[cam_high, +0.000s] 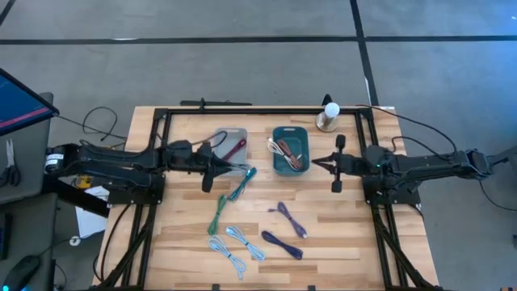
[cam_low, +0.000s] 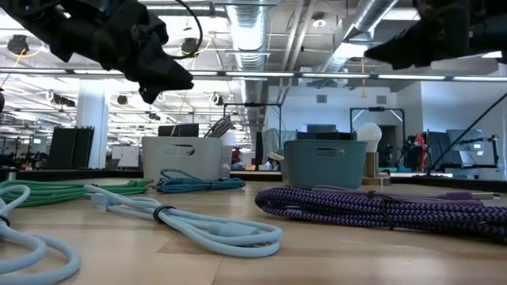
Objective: Pick & Place USB Port
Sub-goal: Put the blue patterned charger cable into the white bin
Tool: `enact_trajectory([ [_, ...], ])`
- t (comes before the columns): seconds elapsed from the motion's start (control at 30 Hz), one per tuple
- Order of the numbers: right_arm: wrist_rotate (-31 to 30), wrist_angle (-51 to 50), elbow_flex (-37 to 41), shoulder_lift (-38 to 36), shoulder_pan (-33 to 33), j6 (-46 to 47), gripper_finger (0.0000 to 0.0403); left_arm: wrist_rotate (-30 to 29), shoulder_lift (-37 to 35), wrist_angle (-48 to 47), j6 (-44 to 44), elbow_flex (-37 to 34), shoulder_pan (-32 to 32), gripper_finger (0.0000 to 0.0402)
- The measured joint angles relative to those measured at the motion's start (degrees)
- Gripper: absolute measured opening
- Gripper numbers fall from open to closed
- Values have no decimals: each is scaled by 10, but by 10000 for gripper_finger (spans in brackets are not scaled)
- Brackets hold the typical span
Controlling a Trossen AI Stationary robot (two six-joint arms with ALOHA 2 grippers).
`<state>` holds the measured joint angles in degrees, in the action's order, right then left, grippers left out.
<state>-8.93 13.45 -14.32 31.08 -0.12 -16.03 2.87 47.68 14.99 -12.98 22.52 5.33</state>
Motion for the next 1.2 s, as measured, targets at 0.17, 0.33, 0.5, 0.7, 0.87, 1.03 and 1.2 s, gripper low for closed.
enact_trajectory([
  [0.17,-1,-23,8,-65,0,0,0,-58,47,1,-54,0,-49,95],
  [0.33,-1,-58,8,-94,0,4,0,-93,111,-1,-86,12,-81,95],
  [0.5,-2,-66,8,-94,0,5,0,-94,161,-4,-88,66,-113,95],
  [0.7,-10,-76,8,-94,0,5,0,-236,173,-273,-115,196,-167,80],
  [0.87,-17,-75,8,-94,0,5,0,-297,173,-436,-197,283,-179,58],
  [1.03,-55,-94,7,-105,0,-16,0,-277,198,-460,-251,287,-179,51],
  [1.2,-57,-121,7,-143,1,-19,0,-244,273,-474,-299,287,-179,51],
])
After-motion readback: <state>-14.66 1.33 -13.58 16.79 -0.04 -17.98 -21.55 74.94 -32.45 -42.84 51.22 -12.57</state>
